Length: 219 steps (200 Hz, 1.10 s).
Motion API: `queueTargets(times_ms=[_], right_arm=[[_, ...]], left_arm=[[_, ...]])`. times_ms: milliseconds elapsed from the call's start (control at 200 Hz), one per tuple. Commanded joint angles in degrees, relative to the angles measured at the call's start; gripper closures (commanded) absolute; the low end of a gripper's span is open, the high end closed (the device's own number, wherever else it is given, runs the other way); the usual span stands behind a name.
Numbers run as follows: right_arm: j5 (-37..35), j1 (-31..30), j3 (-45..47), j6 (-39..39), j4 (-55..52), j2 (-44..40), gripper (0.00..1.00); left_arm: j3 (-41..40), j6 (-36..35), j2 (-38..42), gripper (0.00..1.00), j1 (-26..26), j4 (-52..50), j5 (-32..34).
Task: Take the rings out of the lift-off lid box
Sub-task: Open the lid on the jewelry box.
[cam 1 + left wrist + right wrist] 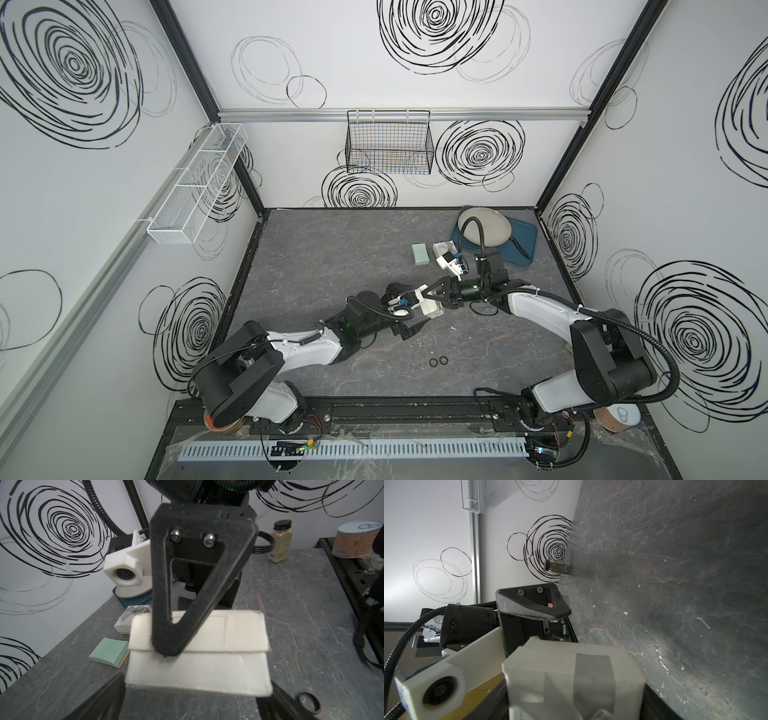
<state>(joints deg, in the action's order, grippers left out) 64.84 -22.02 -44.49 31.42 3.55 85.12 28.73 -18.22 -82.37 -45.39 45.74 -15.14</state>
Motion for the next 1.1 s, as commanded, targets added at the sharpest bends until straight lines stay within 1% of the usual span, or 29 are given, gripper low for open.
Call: queueTargets(times_ms=[0, 120, 320, 635, 1091], right_arm=[[0.55, -0.30, -1.30, -1.27, -1.11, 0.32, 0.22], [0.55, -0.31, -1.30, -1.28, -1.40, 0.16, 0.22], [0.46, -0.31, -1.13, -1.36, -1.42, -0.13, 0.22], [0.46, -0.39, -1.04, -1.27, -1.35, -0.13, 0.22], [0.46, -0.30, -0.95, -1.45, -1.35, -0.39, 0.22]], left_arm=[[1.76, -0.64, -1.08, 0.02, -0.23, 4.36, -1.82], [2.07, -0.75, -1.56, 0.03, -0.21, 4.36, -2.34], [2.65, -0.73, -1.83, 0.10, -0.23, 3.23, -2.63], [3.00, -0.59, -2.01, 0.16, -0.18, 2.52, -2.66], [3.26, -0.38, -2.10, 0.21, -0.07, 1.73, -2.01]])
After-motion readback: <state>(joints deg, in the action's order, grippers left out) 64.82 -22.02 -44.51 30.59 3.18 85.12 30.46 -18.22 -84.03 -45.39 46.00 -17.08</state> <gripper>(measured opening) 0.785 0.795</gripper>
